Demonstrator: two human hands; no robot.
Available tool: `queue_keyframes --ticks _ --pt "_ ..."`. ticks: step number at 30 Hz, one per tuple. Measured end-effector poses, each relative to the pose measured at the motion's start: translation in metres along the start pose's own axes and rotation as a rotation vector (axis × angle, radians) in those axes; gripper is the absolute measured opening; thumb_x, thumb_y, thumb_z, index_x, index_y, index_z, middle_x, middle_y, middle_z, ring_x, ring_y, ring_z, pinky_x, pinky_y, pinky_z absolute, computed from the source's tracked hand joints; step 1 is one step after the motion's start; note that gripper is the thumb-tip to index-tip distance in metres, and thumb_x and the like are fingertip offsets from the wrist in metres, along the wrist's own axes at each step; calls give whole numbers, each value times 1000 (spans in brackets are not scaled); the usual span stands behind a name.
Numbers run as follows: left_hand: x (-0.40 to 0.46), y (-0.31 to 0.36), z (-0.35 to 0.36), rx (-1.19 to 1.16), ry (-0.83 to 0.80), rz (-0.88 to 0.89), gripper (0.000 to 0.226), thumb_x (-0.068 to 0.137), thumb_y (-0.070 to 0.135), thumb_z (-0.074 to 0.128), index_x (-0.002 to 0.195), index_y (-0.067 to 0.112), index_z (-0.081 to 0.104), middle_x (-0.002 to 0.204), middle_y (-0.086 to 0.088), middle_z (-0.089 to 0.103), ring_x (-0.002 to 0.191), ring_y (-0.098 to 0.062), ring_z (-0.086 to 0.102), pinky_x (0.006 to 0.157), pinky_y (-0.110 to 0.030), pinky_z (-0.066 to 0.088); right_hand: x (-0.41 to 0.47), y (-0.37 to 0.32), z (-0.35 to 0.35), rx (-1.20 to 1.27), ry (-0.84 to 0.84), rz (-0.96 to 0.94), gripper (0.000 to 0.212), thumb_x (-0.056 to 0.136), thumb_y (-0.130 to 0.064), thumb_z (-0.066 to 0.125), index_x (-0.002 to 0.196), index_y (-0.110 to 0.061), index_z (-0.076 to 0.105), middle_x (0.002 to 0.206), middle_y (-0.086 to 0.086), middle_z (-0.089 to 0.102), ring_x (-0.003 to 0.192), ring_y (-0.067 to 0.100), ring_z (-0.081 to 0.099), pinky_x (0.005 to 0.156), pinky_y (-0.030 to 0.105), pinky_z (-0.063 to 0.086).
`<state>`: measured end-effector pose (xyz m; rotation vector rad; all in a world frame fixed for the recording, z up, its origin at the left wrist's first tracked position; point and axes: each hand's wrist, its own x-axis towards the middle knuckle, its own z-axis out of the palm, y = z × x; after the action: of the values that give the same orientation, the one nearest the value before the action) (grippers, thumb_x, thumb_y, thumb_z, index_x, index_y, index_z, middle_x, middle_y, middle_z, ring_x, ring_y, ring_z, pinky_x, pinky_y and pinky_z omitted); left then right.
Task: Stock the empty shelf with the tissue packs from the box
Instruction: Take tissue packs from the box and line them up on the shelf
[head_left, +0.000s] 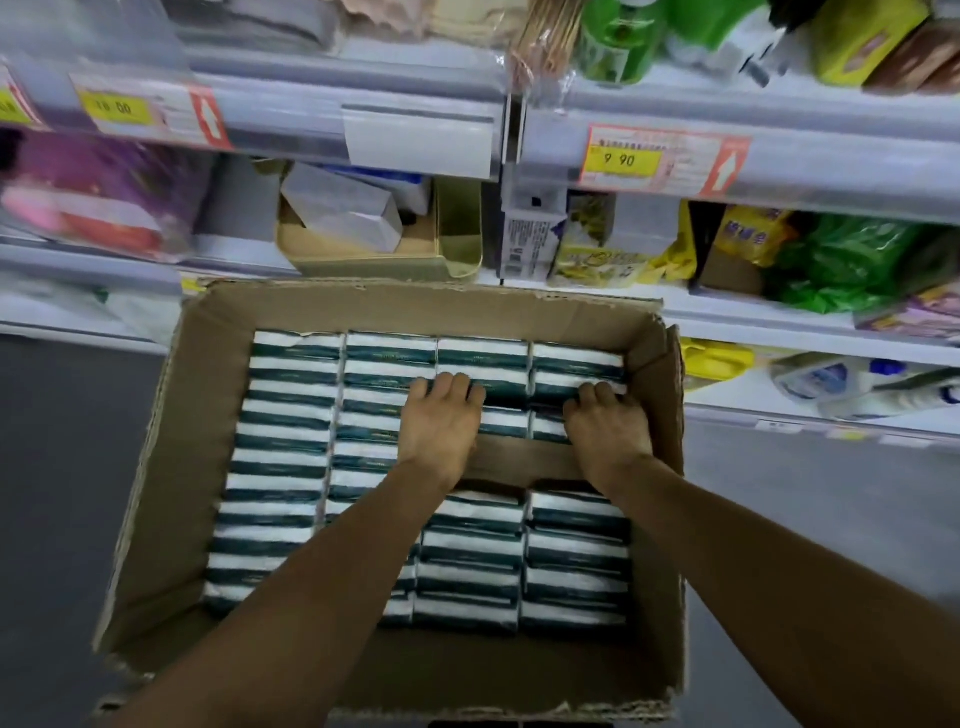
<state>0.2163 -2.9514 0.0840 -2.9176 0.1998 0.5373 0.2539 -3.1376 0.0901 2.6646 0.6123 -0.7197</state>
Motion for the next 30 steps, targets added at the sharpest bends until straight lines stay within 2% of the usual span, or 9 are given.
queue_keyframes --ticks 3,7,10,12,16,19,22,25,30 --pt "10 4 -4 24 -41 -8 46 87 11 58 132 15 47 131 -8 46 126 -27 38 101 -40 30 0 1 -1 -3 -2 -13 32 93 -13 52 124 -14 57 133 11 45 127 31 39 92 40 42" --pt "5 -2 -15 -79 -7 -18 38 90 34 60 125 23 53 126 -1 52 122 -22 41 99 -37 30 -12 5 -18 12 51 -18 35 89 -18 57 123 -15 57 131 8 47 126 28 37 96 40 38" --pt "-15 -13 -38 -322 61 -126 34 84 42 61 114 27 56 111 5 62 111 -17 52 100 -34 31 -36 15 -45 162 123 16 41 87 -28 59 125 -14 51 128 6 53 124 26 43 98 37 37" --pt "-32 -22 -59 -566 92 -265 28 81 41 64 104 30 54 96 7 67 96 -18 59 97 -33 35 -57 23 -69 324 182 44 38 86 -35 59 119 -17 50 118 4 61 114 26 53 88 33 40" --pt "-61 -39 -110 -1004 135 -398 21 84 34 68 95 25 52 79 8 61 79 -21 60 67 -32 46 -94 39 -111 630 267 102 31 88 -37 58 114 -20 54 100 7 68 93 31 63 73 33 41" --pt "-78 -50 -146 -1126 186 -362 18 86 31 68 99 22 59 86 5 66 82 -18 63 71 -35 52 -118 51 -136 834 334 101 36 89 -36 61 123 -24 57 105 4 67 95 27 63 74 35 52" --pt "-93 -56 -184 -1231 234 -304 18 88 27 69 103 20 62 94 3 69 89 -18 66 82 -42 55 -144 64 -162 1082 397 75 27 88 -28 67 114 -23 61 102 0 66 94 22 63 78 41 54" --pt "-107 -58 -226 -1271 313 -233 13 88 22 70 98 19 62 91 5 68 91 -19 66 77 -34 54 -175 76 -189 1286 461 13 20 87 -18 70 105 -21 63 99 2 70 92 19 67 80 43 56" --pt "-122 -56 -296 -1260 421 -97 35 72 48 72 101 32 63 98 6 72 92 -16 68 83 -42 56 -232 104 -230 1444 629 -8 19 87 -11 70 105 -15 64 94 2 72 83 10 69 64 20 54"
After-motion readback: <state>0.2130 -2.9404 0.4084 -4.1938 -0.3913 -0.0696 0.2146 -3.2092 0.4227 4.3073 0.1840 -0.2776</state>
